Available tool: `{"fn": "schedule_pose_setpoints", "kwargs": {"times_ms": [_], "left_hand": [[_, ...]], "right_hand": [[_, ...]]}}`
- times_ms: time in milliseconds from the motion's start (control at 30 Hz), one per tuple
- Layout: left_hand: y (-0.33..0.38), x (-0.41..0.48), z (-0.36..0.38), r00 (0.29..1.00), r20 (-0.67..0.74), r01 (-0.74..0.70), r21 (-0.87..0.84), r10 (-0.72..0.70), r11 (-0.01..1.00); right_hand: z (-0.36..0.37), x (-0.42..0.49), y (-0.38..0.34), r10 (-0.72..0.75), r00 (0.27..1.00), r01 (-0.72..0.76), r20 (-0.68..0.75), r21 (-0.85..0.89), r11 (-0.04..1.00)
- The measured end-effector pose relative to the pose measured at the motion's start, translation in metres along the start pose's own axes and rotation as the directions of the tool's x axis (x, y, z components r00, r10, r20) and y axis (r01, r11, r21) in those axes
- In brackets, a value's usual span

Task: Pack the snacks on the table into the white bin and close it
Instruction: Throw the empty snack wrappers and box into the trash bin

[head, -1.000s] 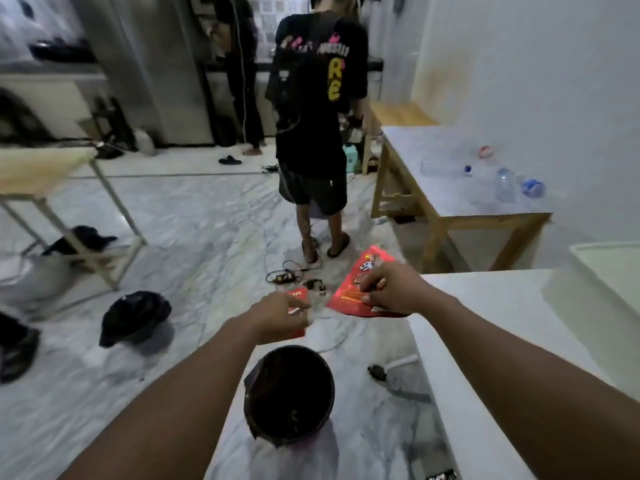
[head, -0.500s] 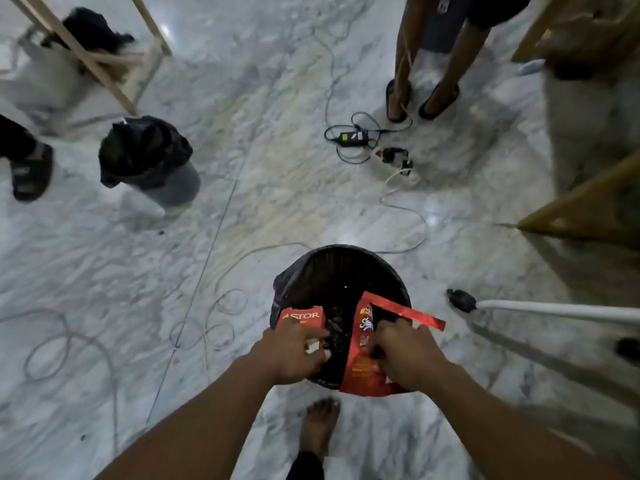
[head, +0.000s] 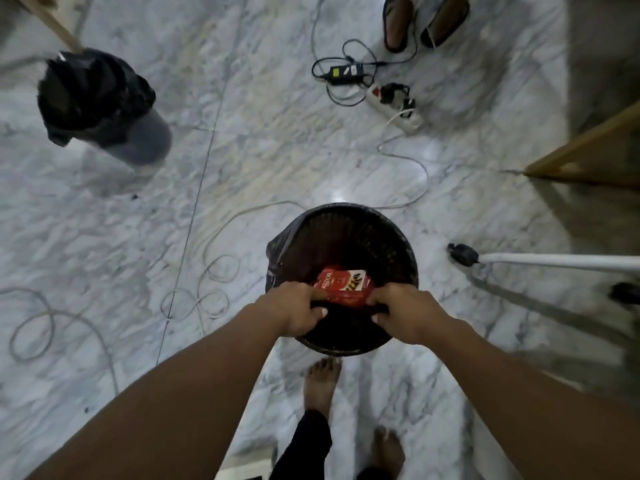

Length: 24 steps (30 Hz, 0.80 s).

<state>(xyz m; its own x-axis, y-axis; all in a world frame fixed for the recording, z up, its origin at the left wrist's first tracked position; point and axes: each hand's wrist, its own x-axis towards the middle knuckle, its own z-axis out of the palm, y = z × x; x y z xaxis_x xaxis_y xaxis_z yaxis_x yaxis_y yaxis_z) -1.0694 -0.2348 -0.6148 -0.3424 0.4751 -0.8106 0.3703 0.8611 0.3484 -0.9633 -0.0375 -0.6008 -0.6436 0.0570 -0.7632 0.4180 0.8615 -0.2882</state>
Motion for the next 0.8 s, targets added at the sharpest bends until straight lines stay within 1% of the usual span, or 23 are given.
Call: {"fn": "schedule_pose_setpoints", "kwargs": {"times_ms": [67, 133, 300, 400, 500, 600, 700, 800], "left_hand": [[0.023, -0.031, -0.024, 1.0, 0.008, -0.006, 0.011, 0.005, 1.0], [0.054, -0.069, -0.049, 0.999, 0.003, -0.041, 0.024, 0.041, 0.999], [0.143, -0.175, -0.095, 0.986, -0.006, -0.168, 0.1, 0.17, 0.981], [0.196, -0.224, -0.102, 0.958, 0.016, -0.287, 0.151, 0.288, 0.946], [0.255, -0.263, -0.093, 0.921, 0.067, -0.389, 0.225, 0.384, 0.893], [0.328, -0.304, -0.07, 0.867, 0.072, -0.49, 0.3, 0.493, 0.819], [0.404, -0.35, -0.026, 0.784, 0.118, -0.599, 0.403, 0.609, 0.692], [0.475, -0.404, 0.035, 0.679, 0.225, -0.711, 0.438, 0.699, 0.55]], "right_hand": [[-0.023, -0.042, -0.008, 0.034, 0.999, -0.033, -0.016, 0.069, 0.997], [-0.049, -0.091, -0.016, 0.062, 0.996, -0.052, -0.058, 0.151, 0.987], [-0.103, -0.232, -0.026, 0.143, 0.972, -0.083, -0.184, 0.298, 0.951], [-0.121, -0.315, -0.018, 0.231, 0.931, -0.115, -0.284, 0.373, 0.921], [-0.118, -0.401, 0.002, 0.343, 0.856, -0.139, -0.388, 0.466, 0.874], [-0.094, -0.49, 0.027, 0.477, 0.762, -0.174, -0.439, 0.57, 0.803], [-0.047, -0.583, 0.046, 0.603, 0.654, -0.201, -0.456, 0.664, 0.72], [0.007, -0.675, 0.061, 0.725, 0.523, -0.244, -0.448, 0.736, 0.631]]}}
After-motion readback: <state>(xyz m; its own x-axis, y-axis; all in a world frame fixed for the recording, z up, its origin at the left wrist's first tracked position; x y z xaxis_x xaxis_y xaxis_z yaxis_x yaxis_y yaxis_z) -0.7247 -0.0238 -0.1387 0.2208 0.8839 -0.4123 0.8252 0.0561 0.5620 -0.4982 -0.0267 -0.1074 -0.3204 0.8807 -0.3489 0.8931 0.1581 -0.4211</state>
